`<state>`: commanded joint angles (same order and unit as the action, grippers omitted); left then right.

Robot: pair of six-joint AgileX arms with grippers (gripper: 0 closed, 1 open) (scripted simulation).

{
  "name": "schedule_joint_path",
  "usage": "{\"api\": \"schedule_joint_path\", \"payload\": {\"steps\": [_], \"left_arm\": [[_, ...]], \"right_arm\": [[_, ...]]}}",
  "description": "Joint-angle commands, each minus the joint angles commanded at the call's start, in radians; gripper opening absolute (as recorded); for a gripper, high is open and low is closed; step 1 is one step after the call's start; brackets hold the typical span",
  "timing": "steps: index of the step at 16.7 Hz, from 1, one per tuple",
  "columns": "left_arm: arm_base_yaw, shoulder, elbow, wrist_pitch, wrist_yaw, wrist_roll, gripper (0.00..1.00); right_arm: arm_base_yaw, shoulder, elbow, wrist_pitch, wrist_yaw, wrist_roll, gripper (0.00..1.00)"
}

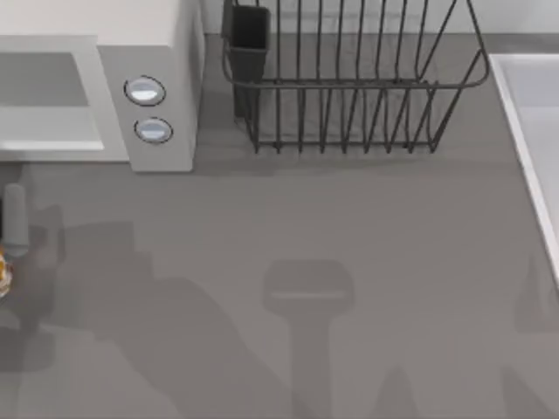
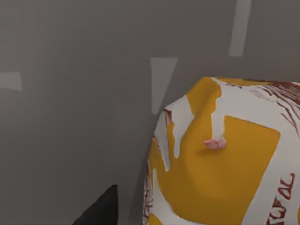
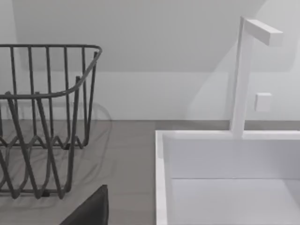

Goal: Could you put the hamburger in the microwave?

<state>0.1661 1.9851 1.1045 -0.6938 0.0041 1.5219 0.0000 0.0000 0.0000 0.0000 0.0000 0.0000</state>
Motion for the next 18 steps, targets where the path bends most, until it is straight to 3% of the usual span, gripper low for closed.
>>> {"api": "schedule_joint_path", "payload": {"steps": [2, 15, 18], "left_arm": [[0.000, 0.000, 0.000, 0.000, 0.000, 0.000, 1.00], [0.000, 0.000, 0.000, 0.000, 0.000, 0.000, 0.02], [0.000, 0.000, 0.000, 0.000, 0.000, 0.000, 0.00]], "right_arm": [[0.000, 0.000, 0.000, 0.000, 0.000, 0.000, 1.00], [0.000, 0.000, 0.000, 0.000, 0.000, 0.000, 1.00], [0.000, 0.000, 0.000, 0.000, 0.000, 0.000, 1.00]]}}
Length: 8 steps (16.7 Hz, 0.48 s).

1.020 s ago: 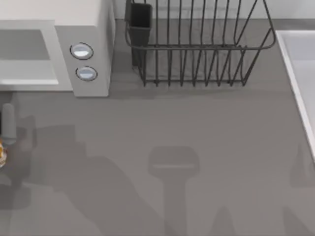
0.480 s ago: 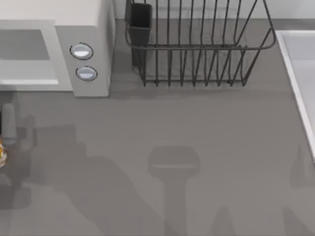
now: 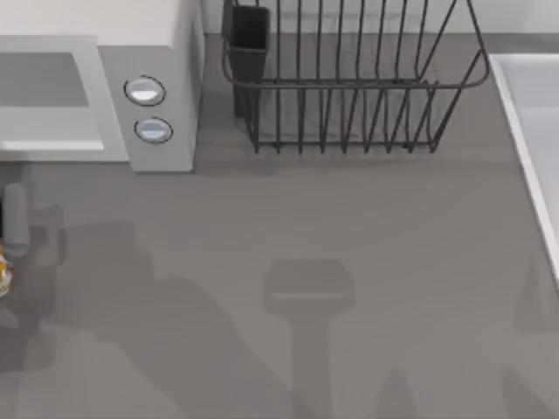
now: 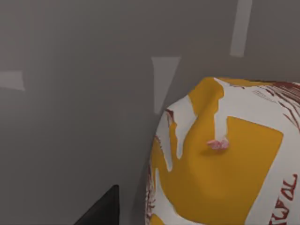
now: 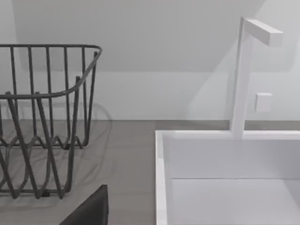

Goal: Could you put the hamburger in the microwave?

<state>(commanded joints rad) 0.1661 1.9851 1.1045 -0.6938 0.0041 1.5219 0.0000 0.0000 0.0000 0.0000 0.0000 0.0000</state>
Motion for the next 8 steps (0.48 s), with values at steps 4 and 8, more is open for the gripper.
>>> {"api": "schedule_joint_path", "payload": {"steps": [4, 8], "left_arm": [[0.000, 0.000, 0.000, 0.000, 0.000, 0.000, 0.00], [0.022, -0.077, 0.008, -0.088, -0.030, -0.009, 0.00]], "right_arm": [[0.000, 0.000, 0.000, 0.000, 0.000, 0.000, 1.00], [0.000, 0.000, 0.000, 0.000, 0.000, 0.000, 1.00]]}}
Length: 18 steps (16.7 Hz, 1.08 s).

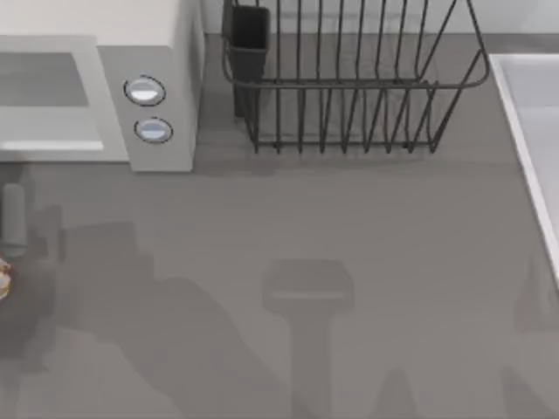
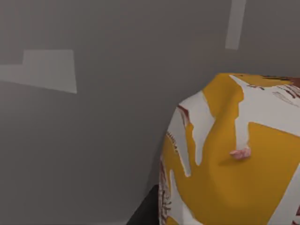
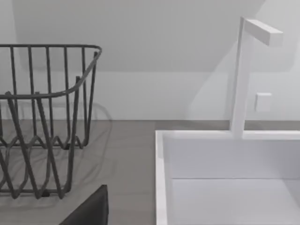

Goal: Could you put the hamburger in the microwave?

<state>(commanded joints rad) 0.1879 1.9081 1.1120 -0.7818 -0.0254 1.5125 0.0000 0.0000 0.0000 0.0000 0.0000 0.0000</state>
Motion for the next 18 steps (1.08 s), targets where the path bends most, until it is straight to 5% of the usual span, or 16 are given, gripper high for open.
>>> {"api": "schedule_joint_path", "payload": {"steps": [11, 18], "left_arm": [[-0.006, -0.124, 0.228, -0.352, -0.006, -0.003, 0.00], [-0.002, -0.119, 0.244, -0.355, 0.001, -0.014, 0.00]], "right_arm": [[0.000, 0.000, 0.000, 0.000, 0.000, 0.000, 1.00], [0.000, 0.000, 0.000, 0.000, 0.000, 0.000, 1.00]]}}
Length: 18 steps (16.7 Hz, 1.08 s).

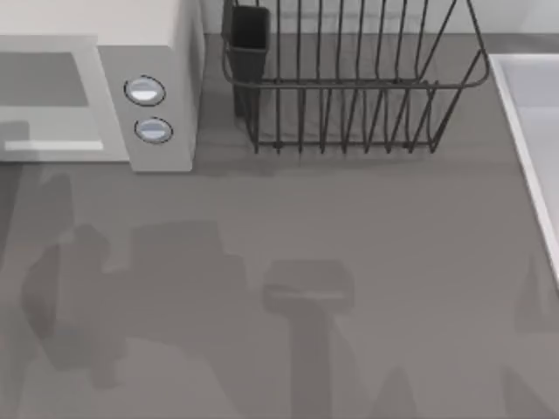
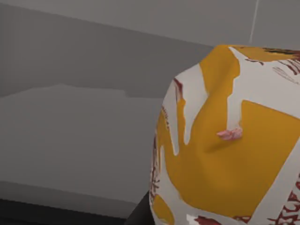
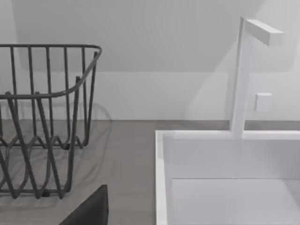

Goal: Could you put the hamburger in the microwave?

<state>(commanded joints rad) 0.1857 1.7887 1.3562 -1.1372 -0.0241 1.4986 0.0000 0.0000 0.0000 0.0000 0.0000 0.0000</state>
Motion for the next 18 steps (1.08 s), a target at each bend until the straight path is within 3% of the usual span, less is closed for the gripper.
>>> {"api": "schedule_joint_path", "payload": {"steps": [3, 7, 12, 18], "left_arm": [[0.011, 0.042, 0.006, 0.095, 0.012, -0.077, 0.00], [0.032, 0.135, 0.007, 0.369, 0.047, -0.277, 0.00], [0.052, 0.250, -0.052, 0.918, 0.112, -0.629, 0.00], [0.047, 0.328, -0.240, 1.579, 0.192, -1.069, 0.00]], "right_arm": [[0.000, 0.000, 0.000, 0.000, 0.000, 0.000, 1.00], [0.000, 0.000, 0.000, 0.000, 0.000, 0.000, 1.00], [0.000, 0.000, 0.000, 0.000, 0.000, 0.000, 1.00], [0.000, 0.000, 0.000, 0.000, 0.000, 0.000, 1.00]]}}
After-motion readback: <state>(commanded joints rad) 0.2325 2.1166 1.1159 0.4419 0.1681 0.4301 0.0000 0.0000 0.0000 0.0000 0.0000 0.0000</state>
